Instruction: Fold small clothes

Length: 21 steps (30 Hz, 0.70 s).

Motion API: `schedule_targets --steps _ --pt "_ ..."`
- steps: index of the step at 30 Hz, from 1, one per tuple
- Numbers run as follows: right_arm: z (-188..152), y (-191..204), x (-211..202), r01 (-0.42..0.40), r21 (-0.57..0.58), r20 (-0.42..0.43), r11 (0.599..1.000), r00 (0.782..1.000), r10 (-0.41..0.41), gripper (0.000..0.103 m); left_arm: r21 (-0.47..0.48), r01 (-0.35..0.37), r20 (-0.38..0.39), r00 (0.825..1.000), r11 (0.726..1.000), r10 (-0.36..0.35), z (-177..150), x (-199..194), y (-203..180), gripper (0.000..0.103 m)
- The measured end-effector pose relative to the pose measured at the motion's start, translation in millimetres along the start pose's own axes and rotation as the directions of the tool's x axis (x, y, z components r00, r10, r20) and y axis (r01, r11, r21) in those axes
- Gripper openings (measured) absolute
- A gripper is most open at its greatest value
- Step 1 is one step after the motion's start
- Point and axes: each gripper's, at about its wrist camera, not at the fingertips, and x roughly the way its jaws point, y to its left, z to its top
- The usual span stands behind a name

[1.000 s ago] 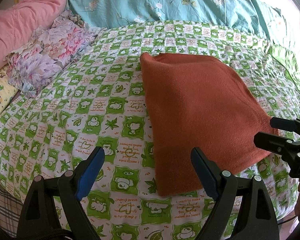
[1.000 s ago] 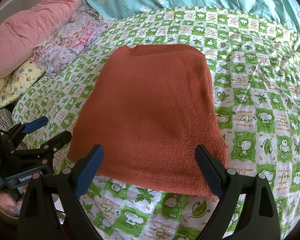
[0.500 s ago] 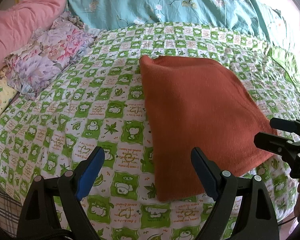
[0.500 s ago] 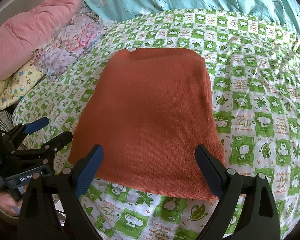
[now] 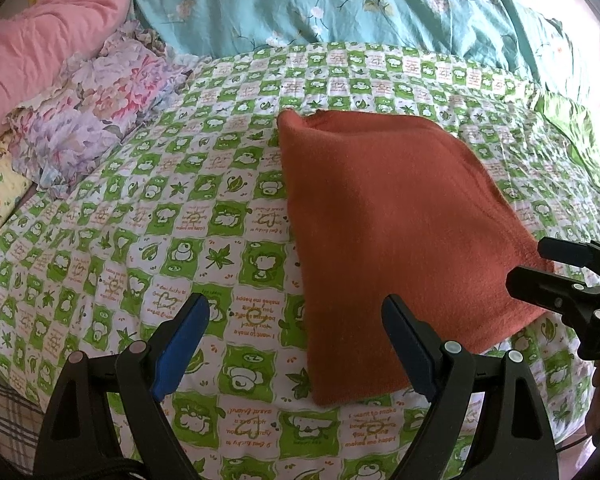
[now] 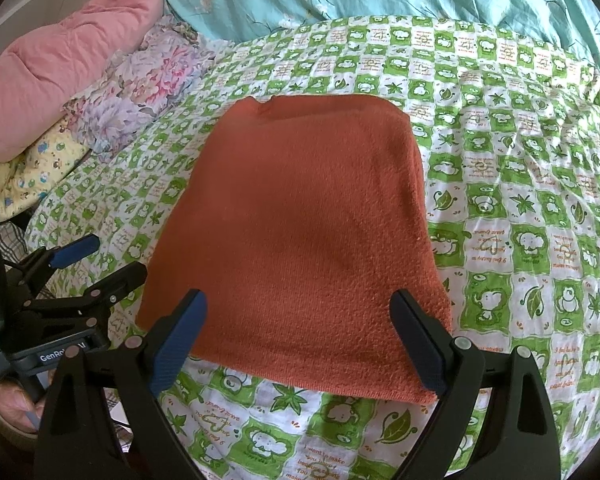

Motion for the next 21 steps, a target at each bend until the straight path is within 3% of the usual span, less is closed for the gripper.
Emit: schedule_targets --steps 21 --pt "5 -9 8 0.017 0.023 0.037 1.0 0.999 -0.018 0.093 -0.031 -0.03 0.018 0.999 0.999 0.031 22 10 13 0.088"
